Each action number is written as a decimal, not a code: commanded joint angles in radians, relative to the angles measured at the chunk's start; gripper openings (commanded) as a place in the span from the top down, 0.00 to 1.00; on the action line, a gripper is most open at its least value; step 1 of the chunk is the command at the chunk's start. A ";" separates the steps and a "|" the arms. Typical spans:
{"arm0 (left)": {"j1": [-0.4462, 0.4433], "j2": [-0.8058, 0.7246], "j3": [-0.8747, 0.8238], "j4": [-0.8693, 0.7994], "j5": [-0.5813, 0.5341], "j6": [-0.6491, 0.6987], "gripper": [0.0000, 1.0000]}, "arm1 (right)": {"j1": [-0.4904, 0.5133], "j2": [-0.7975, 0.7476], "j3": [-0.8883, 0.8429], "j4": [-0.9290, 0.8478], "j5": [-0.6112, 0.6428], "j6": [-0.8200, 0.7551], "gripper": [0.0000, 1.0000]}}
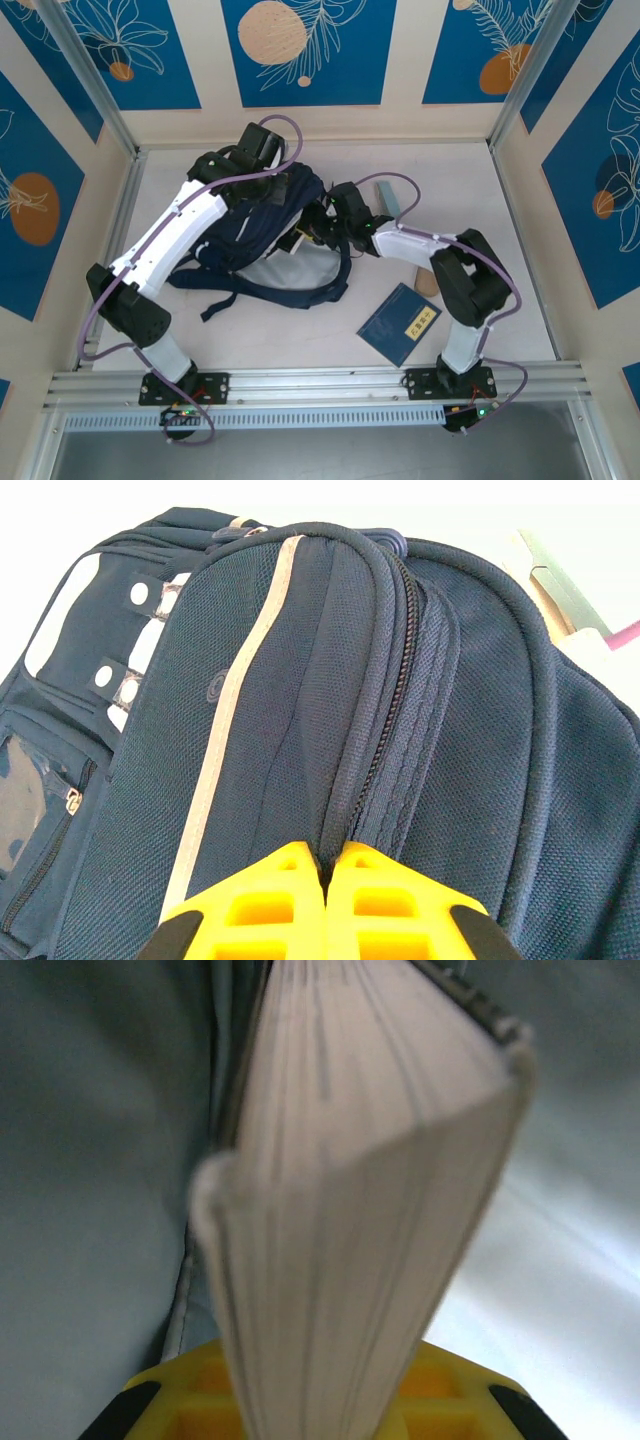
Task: Pack the student bag
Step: Place the book in the student bag, then close the student bag at the center of the table.
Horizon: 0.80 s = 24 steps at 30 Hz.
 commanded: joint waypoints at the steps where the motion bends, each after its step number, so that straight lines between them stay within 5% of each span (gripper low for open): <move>1: -0.011 -0.032 0.067 0.099 0.018 -0.033 1.00 | 0.023 0.070 0.062 0.066 0.005 0.063 0.98; 4: -0.011 -0.028 0.067 0.099 0.011 -0.039 1.00 | 0.041 0.127 0.110 0.069 0.001 0.078 0.89; 8: -0.011 -0.028 0.067 0.097 -0.020 -0.024 1.00 | 0.027 0.173 0.143 0.101 -0.054 0.043 0.58; 14: -0.006 -0.050 0.010 0.110 -0.083 -0.011 1.00 | 0.011 0.085 0.076 0.013 -0.087 -0.053 0.33; 24: 0.011 -0.065 -0.127 0.122 -0.214 0.043 1.00 | 0.009 -0.283 -0.172 -0.220 -0.035 -0.215 0.30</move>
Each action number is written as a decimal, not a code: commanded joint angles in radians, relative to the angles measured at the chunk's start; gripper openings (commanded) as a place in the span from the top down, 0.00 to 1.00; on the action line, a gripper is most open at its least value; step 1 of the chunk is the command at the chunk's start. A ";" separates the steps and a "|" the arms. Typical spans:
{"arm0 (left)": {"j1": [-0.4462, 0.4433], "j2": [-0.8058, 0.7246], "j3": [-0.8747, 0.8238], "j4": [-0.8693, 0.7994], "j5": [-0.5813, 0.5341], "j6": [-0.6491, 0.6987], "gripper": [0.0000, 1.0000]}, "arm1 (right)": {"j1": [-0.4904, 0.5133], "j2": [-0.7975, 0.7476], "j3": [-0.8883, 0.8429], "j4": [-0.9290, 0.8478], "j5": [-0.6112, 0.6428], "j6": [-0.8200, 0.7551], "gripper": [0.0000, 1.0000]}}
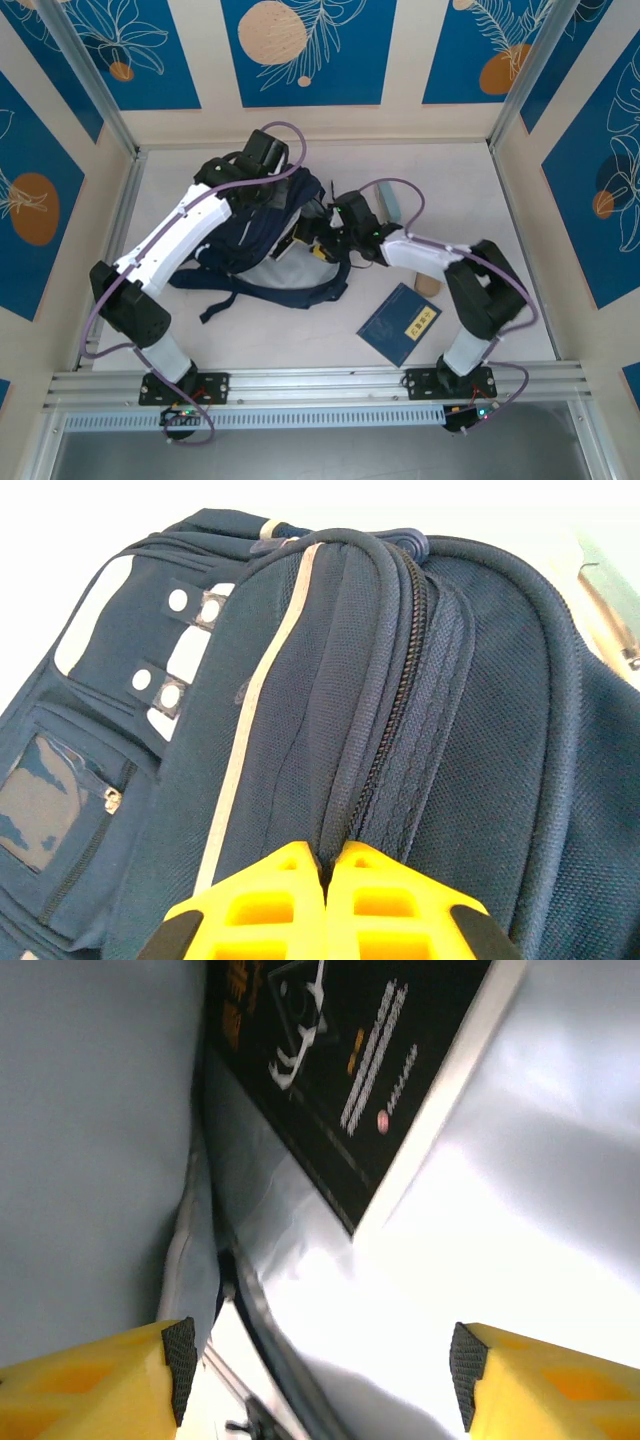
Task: Pack the student bag
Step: Close the student bag at the center of the table, then move the book to the center of the table.
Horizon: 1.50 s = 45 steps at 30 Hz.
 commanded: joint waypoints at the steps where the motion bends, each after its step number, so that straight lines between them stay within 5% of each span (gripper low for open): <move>1: 0.014 -0.068 -0.072 0.062 -0.150 0.049 1.00 | 0.000 -0.148 -0.052 -0.170 0.068 -0.129 0.30; 10: 0.023 -0.168 -0.381 0.159 -0.191 0.111 0.96 | -0.072 -0.323 -0.181 -0.513 0.404 -0.256 0.28; 15: 0.023 -0.263 -0.467 0.186 -0.105 -0.011 0.33 | -0.095 -0.357 -0.204 -0.694 0.550 -0.242 0.28; 18: 0.023 -0.305 -0.497 0.205 -0.063 -0.073 0.15 | -0.094 -0.354 -0.221 -0.735 0.557 -0.215 0.27; 21: 0.023 -0.321 -0.511 0.216 -0.003 -0.104 0.07 | -0.093 -0.332 -0.250 -0.725 0.533 -0.178 0.26; 25: 0.023 -0.337 -0.525 0.221 0.021 -0.136 0.00 | -0.085 -0.295 -0.273 -0.695 0.491 -0.131 0.25; 37: 0.024 -0.383 -0.576 0.232 0.062 -0.242 0.00 | -0.050 -0.112 -0.281 -0.389 0.223 -0.144 0.27; 45: 0.020 -0.344 -0.593 0.271 0.189 -0.285 0.00 | -0.042 0.060 -0.105 -0.303 0.132 -0.240 0.30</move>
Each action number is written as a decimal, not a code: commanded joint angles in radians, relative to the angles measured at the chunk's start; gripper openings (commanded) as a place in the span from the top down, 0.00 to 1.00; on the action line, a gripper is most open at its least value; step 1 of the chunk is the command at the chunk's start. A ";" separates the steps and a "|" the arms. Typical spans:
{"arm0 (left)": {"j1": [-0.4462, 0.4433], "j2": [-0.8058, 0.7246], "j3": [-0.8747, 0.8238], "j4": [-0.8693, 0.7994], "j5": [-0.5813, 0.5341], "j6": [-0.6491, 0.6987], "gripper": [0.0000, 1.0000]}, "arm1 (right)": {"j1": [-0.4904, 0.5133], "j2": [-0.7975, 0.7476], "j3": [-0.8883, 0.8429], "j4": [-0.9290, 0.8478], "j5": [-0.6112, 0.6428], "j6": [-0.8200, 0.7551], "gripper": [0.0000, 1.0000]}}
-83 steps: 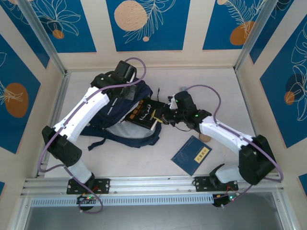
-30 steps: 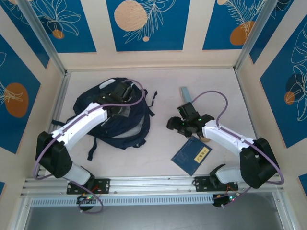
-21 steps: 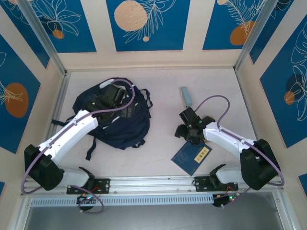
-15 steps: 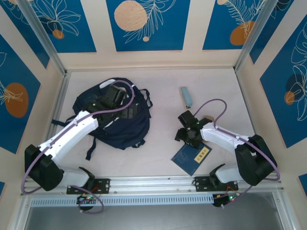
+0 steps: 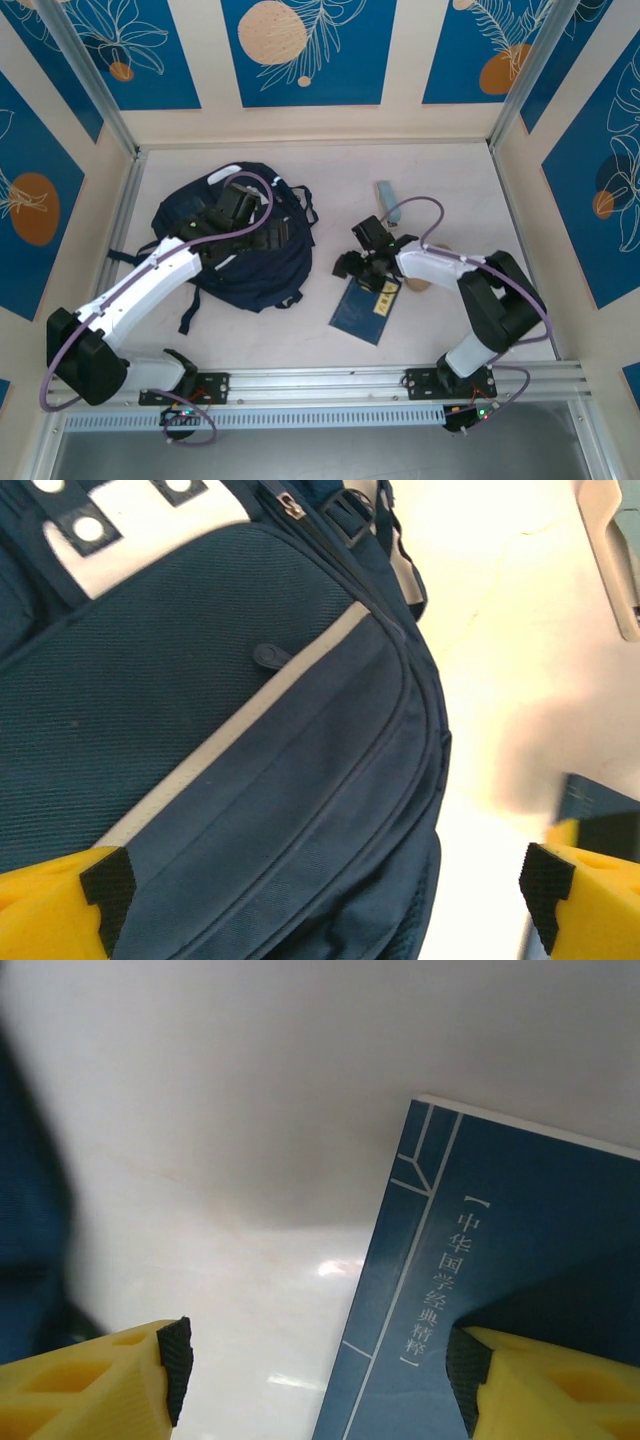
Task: Pack the student bag
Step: Move the book to the center of the table.
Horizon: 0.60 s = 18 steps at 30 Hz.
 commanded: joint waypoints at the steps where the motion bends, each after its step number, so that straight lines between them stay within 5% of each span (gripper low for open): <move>1: 0.000 0.023 -0.011 0.039 0.098 -0.041 0.00 | 0.006 0.102 0.045 0.059 -0.094 -0.074 0.31; 11: -0.112 0.166 0.062 0.074 0.188 -0.053 0.05 | -0.040 -0.148 0.035 -0.162 0.122 -0.162 0.34; 18: -0.255 0.349 0.191 0.027 0.106 -0.089 0.10 | -0.143 -0.281 -0.111 -0.207 0.120 -0.151 0.47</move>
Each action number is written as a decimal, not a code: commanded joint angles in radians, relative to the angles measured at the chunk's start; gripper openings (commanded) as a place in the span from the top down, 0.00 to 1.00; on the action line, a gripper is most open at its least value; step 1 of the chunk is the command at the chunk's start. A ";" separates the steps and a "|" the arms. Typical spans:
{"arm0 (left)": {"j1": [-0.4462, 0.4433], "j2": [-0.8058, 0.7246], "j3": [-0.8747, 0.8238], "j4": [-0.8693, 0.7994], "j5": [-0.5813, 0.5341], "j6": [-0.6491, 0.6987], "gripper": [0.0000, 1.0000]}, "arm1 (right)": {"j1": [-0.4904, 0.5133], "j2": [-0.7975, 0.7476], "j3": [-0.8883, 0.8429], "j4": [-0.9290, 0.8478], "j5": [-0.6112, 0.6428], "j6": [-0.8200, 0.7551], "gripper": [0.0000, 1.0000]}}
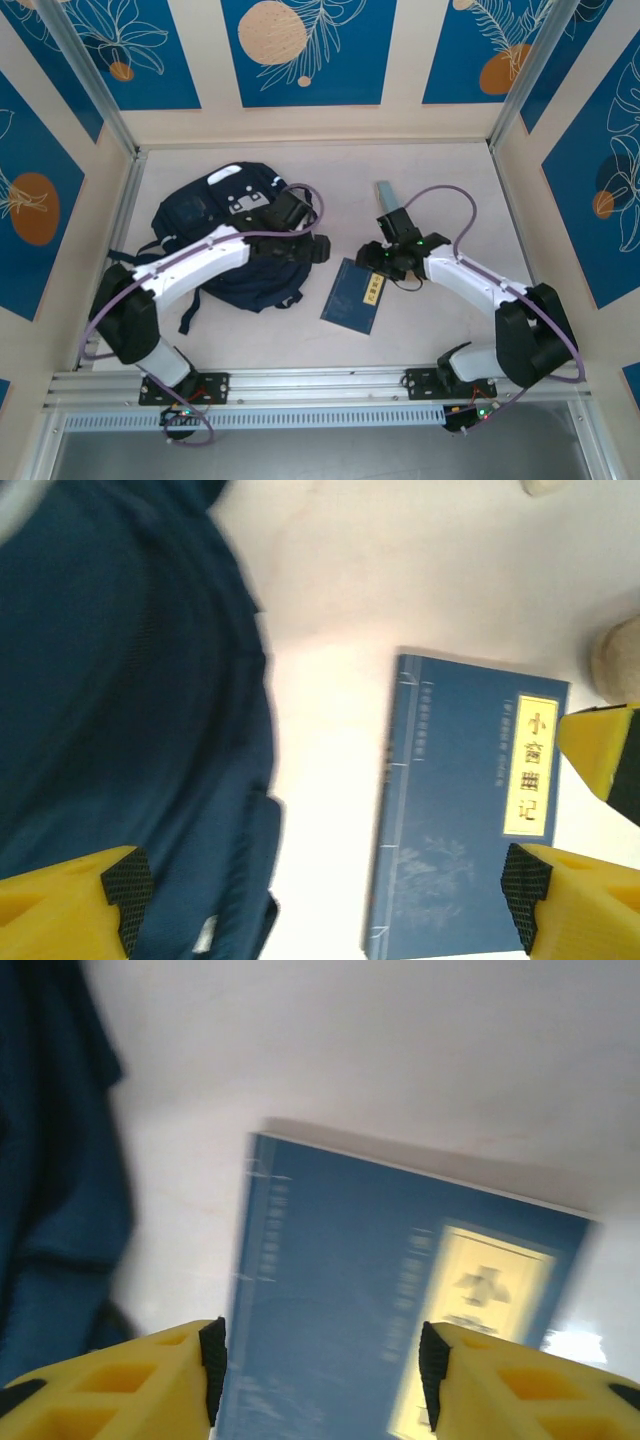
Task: Pack the student bag
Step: Move the book to the center of the table, then pick up the book at the center of the table.
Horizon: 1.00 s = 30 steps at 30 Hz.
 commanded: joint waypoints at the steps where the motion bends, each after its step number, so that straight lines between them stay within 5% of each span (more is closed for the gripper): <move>1: -0.064 0.083 0.073 -0.023 -0.027 -0.027 0.11 | -0.035 -0.024 -0.072 -0.074 0.016 -0.006 0.49; 11: -0.130 0.276 0.169 -0.024 -0.012 -0.041 0.24 | -0.072 0.033 -0.135 -0.019 -0.045 0.003 0.70; 22: -0.134 0.395 0.171 -0.023 0.074 -0.028 0.40 | -0.079 0.070 -0.148 0.009 -0.051 -0.001 0.76; 30: -0.132 0.444 0.191 -0.022 0.132 -0.017 0.43 | -0.080 0.091 -0.152 0.019 -0.059 0.020 0.79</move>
